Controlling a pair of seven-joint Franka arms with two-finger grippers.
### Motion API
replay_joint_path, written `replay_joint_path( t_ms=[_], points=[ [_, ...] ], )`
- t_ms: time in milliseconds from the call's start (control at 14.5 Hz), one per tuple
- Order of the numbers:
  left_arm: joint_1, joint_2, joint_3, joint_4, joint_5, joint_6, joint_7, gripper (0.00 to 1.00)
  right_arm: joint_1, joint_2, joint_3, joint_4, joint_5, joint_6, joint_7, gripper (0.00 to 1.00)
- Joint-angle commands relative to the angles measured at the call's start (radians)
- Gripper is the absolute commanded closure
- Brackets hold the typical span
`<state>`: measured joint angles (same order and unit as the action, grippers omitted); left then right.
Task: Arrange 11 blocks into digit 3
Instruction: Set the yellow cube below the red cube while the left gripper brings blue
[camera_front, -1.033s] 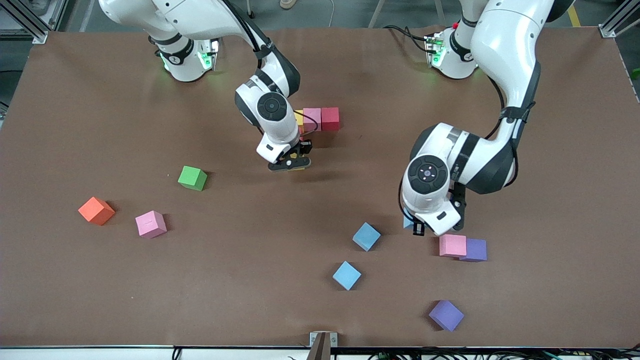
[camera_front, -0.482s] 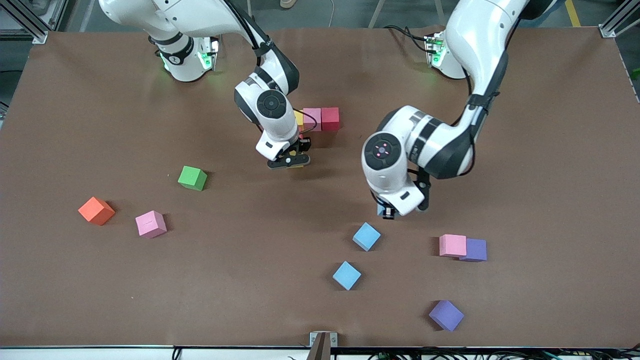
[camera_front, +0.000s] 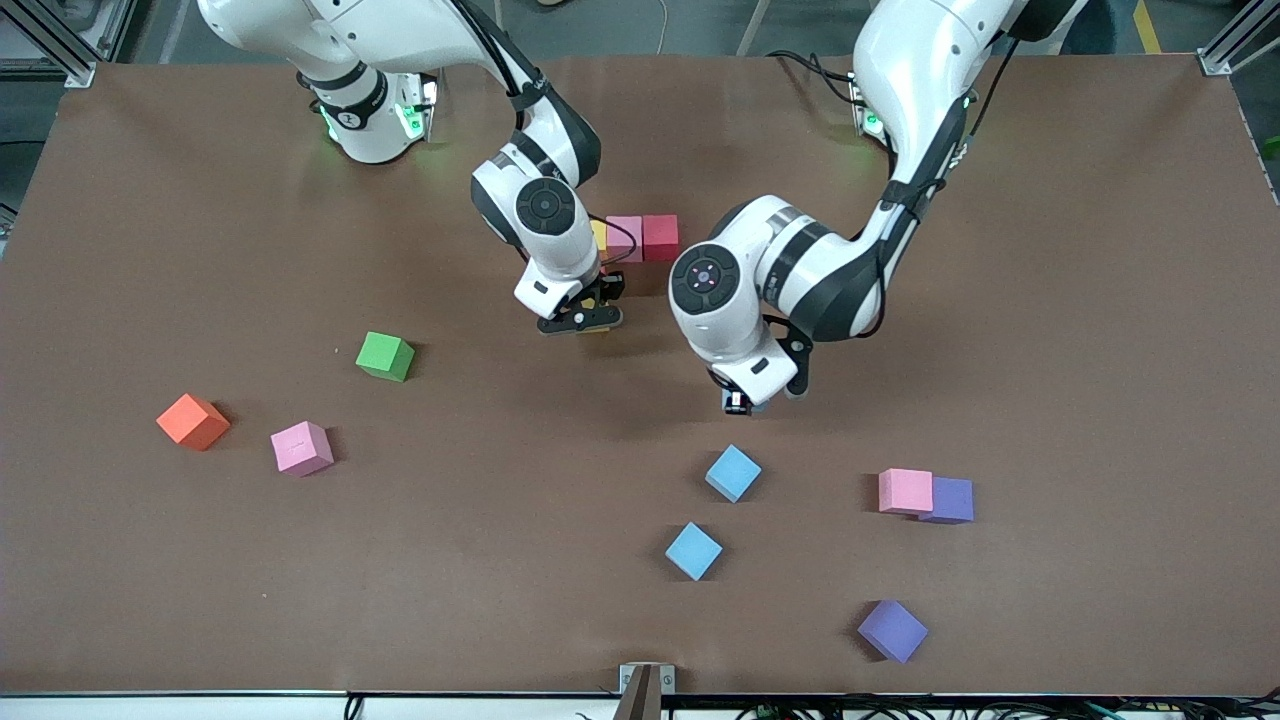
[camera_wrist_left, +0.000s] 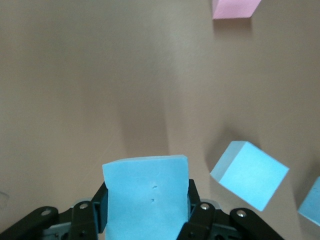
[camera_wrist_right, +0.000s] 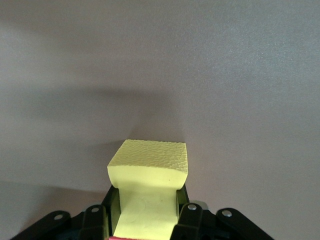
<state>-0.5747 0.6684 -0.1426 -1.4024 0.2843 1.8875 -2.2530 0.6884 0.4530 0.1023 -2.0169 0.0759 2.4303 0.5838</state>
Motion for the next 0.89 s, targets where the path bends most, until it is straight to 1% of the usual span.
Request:
replay_joint_path(
  t_ms=[0,69,138,413,620,757,826],
  points=[
    [-0.028,0.008,0.005,0.005,-0.014,-0.004,-0.074,0.77,0.013,-0.033,-0.004,-0.048,0.019,0.007,0.013,0.42],
    [-0.042,0.014,0.005,0.007,-0.014,-0.004,-0.101,0.77,0.011,-0.033,-0.003,-0.048,0.019,0.007,0.014,0.11],
    [-0.06,0.019,0.005,0.005,-0.014,-0.002,-0.126,0.77,0.011,-0.031,-0.004,-0.046,0.019,0.004,0.018,0.0],
    [-0.091,0.03,0.005,0.005,-0.014,-0.001,-0.201,0.77,0.002,-0.037,-0.004,-0.017,0.021,0.001,0.025,0.0],
    [-0.094,0.03,0.003,0.005,-0.014,-0.001,-0.203,0.77,-0.012,-0.079,-0.006,0.009,0.021,-0.002,0.051,0.0],
    [-0.096,0.03,0.003,0.005,-0.014,-0.001,-0.203,0.77,-0.047,-0.108,-0.013,0.042,0.019,-0.051,0.053,0.0],
    [-0.096,0.03,0.003,0.005,-0.016,-0.001,-0.203,0.77,-0.073,-0.115,-0.018,0.072,0.018,-0.104,0.051,0.0]
  ],
)
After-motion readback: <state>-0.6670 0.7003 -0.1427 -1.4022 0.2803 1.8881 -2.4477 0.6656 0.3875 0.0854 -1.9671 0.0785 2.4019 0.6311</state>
